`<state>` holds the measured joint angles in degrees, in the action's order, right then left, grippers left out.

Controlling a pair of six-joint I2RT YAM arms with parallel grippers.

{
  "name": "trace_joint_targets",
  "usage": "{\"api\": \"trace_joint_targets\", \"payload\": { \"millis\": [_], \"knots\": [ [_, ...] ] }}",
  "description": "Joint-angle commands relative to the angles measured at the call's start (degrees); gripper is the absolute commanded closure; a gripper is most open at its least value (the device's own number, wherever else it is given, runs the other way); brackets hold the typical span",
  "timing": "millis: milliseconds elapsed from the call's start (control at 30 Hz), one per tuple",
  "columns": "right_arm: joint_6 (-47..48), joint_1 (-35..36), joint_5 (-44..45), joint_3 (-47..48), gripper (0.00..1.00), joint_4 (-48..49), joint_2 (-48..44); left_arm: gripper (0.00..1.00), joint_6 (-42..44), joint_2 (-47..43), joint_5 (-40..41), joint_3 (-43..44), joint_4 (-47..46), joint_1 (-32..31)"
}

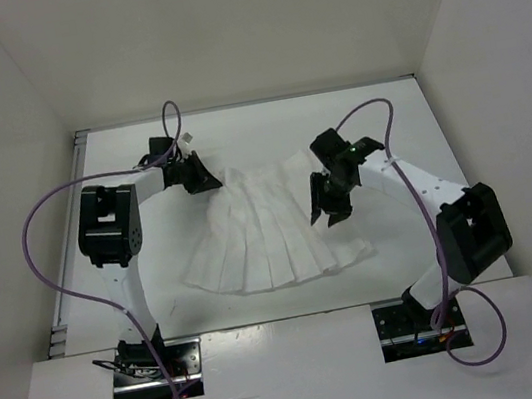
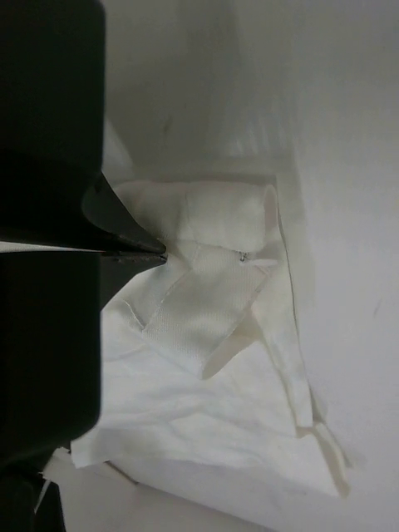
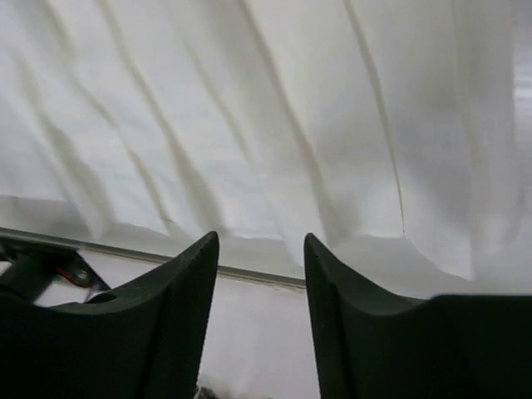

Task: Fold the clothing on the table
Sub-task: Flatten the skirt out

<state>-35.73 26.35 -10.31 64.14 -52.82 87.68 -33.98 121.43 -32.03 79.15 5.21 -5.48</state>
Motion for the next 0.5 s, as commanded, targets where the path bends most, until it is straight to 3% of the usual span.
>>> {"api": "trace_joint_targets", "payload": {
  "millis": [0, 67, 167, 467],
  "knots": [
    [-0.4, -0.1, 7.0, 11.3, 0.47, -1.8, -1.7, 1.00, 5.2, 0.2, -7.3, 4.9, 1.7, -2.1],
    [2.0, -1.2, 10.4, 17.4, 0.40, -1.2, 1.1, 1.00, 5.8, -1.4, -6.6, 5.4, 3.0, -2.1],
    [5.6, -4.3, 14.2, 24.0, 0.37, 0.4, 7.8, 1.00, 5.1, -4.3, -6.0, 5.4, 3.7, -0.2],
    [14.5, -12.4, 12.2, 32.7, 0.36, 11.0, 21.8, 1.00, 4.5, -9.7, -8.7, 4.8, 4.2, 3.7]
  ]
}}
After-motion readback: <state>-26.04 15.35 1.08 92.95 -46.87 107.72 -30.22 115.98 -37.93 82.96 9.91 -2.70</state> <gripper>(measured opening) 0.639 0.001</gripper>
